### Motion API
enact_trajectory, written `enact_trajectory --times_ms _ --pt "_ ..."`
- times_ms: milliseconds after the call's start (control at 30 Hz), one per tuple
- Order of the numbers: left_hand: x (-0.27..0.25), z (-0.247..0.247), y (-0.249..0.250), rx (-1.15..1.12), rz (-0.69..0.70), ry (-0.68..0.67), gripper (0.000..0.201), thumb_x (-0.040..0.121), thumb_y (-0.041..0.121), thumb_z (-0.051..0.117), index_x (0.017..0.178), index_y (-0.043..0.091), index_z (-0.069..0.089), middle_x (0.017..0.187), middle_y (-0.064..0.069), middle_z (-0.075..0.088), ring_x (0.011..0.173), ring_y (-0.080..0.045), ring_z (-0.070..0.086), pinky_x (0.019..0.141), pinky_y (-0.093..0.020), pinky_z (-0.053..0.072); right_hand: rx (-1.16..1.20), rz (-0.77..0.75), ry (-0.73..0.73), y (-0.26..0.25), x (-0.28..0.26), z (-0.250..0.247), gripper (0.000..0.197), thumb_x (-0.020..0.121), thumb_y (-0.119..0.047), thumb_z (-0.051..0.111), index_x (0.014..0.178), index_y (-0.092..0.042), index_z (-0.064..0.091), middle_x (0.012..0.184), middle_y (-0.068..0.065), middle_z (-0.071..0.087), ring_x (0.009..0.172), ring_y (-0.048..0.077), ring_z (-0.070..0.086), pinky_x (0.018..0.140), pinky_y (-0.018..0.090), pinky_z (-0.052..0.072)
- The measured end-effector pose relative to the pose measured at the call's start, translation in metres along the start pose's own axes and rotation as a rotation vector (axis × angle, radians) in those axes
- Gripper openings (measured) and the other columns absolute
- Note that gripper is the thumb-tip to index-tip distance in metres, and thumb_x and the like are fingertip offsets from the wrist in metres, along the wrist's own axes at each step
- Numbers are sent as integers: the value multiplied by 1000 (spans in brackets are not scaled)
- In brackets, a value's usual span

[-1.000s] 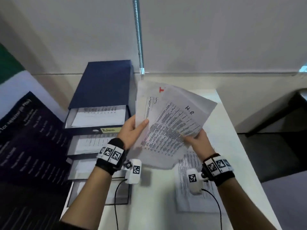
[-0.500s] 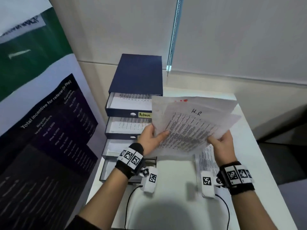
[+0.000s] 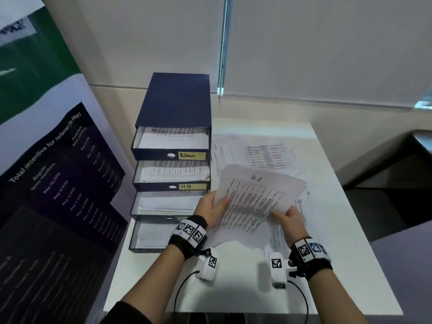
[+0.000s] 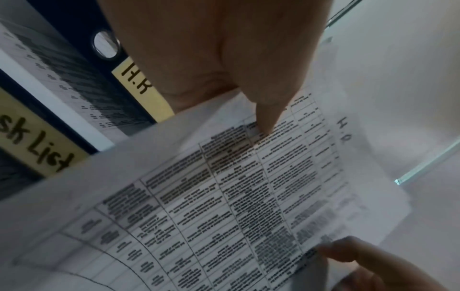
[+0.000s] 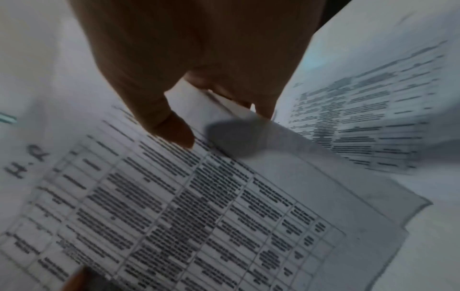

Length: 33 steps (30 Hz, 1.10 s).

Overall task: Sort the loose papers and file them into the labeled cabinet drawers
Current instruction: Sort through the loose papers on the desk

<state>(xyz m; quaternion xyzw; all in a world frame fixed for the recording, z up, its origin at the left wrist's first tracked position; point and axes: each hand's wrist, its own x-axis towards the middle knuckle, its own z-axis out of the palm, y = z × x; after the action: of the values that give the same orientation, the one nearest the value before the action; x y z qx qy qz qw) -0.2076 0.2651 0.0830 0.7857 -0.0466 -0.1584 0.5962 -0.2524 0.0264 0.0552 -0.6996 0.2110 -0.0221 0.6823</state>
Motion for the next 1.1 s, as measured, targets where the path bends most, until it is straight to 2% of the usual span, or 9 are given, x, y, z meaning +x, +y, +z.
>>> enact_trajectory --times_ms 167,233,333,433,533,667,800,933,1100 --pt "-8 -27 16 -69 -49 210 22 101 36 46 103 19 60 84 5 64 70 -7 59 56 -14 47 -28 -6 -171 -15 3 11 30 84 6 64 112 -7 62 100 13 74 87 19 72 74 27 56" --pt "-11 -50 15 -100 -89 332 40 97 47 49 108 11 62 91 -3 65 78 -16 60 67 -25 52 -86 21 -309 -16 4 23 22 88 -2 67 106 -14 64 94 21 73 77 25 65 71 34 51" --pt "-26 -85 11 -49 -177 406 47 95 44 56 127 11 57 110 3 66 99 -12 62 87 -29 51 -124 44 -435 -18 -6 50 15 93 -6 62 98 -20 65 70 -6 73 60 8 59 60 21 45" --pt "-47 -107 1 86 -315 350 81 74 58 73 138 14 47 132 0 59 122 -23 56 103 -37 43 -64 105 -513 -18 -13 68 17 94 -6 61 110 -13 64 98 3 76 82 12 73 70 24 56" --pt "-71 -118 -10 94 -439 413 81 80 27 79 143 4 33 135 -10 53 127 -30 51 95 -29 42 15 258 -568 -16 -15 77 29 91 -4 63 120 -4 61 109 16 72 101 35 69 92 51 54" --pt "-94 -119 -11 49 -425 524 90 81 19 78 150 11 22 140 -9 49 122 -27 53 96 -27 41 158 453 -616 -17 -22 78 37 90 7 57 126 1 55 117 28 66 110 47 62 95 59 49" --pt "-114 -118 7 -63 -398 429 97 61 51 83 141 10 46 134 -6 59 118 -21 60 97 -31 47 267 485 -630 -29 -26 80 35 94 8 49 128 1 54 121 26 65 105 40 66 84 50 57" --pt "-127 -107 16 -274 -371 329 53 69 30 82 115 7 68 107 -14 73 98 -29 71 93 -45 54 282 496 -625 -36 -32 83 36 95 10 45 130 4 52 121 24 66 111 38 64 89 47 56" --pt "-124 -107 28 -299 -294 521 32 84 3 72 113 12 64 99 -10 73 75 -17 73 62 -24 58 296 464 -583 -47 -36 85 54 93 9 52 143 -1 34 125 19 64 111 31 63 101 46 48"
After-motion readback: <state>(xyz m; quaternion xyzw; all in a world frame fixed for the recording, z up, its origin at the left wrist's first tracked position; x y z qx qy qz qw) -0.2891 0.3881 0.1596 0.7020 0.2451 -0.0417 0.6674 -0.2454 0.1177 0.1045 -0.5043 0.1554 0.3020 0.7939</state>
